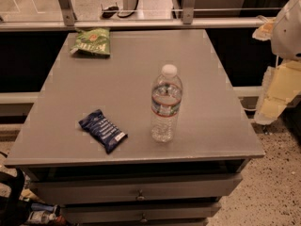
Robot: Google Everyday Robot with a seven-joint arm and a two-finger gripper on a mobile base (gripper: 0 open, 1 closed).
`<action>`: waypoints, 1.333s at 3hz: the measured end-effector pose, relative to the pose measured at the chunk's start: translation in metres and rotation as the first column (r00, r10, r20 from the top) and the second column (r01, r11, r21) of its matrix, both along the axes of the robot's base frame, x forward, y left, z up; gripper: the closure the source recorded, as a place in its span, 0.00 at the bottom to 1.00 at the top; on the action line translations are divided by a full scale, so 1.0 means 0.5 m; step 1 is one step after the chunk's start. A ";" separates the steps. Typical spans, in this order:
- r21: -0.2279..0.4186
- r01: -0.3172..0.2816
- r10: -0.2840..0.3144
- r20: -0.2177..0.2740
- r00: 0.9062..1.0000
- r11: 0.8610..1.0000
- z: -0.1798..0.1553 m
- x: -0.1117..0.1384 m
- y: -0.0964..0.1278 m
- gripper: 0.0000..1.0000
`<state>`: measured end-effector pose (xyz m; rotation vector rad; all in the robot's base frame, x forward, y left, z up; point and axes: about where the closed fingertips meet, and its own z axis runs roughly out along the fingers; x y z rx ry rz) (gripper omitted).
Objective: Move water bottle near green jalapeno chip bag
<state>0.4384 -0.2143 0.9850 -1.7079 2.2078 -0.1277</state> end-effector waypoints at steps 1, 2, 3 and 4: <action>0.000 0.000 0.000 0.000 1.000 1.000 0.000 0.000 0.000 0.00; 0.096 -0.028 0.028 0.004 1.000 0.995 -0.021 0.014 0.020 0.00; 0.264 -0.061 0.055 0.030 0.998 0.963 -0.048 0.030 0.064 0.00; 0.509 -0.114 0.079 0.089 0.993 0.853 -0.083 0.050 0.134 0.00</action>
Offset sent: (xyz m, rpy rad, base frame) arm 0.0154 0.0186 -0.0170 0.2021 0.0012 0.0524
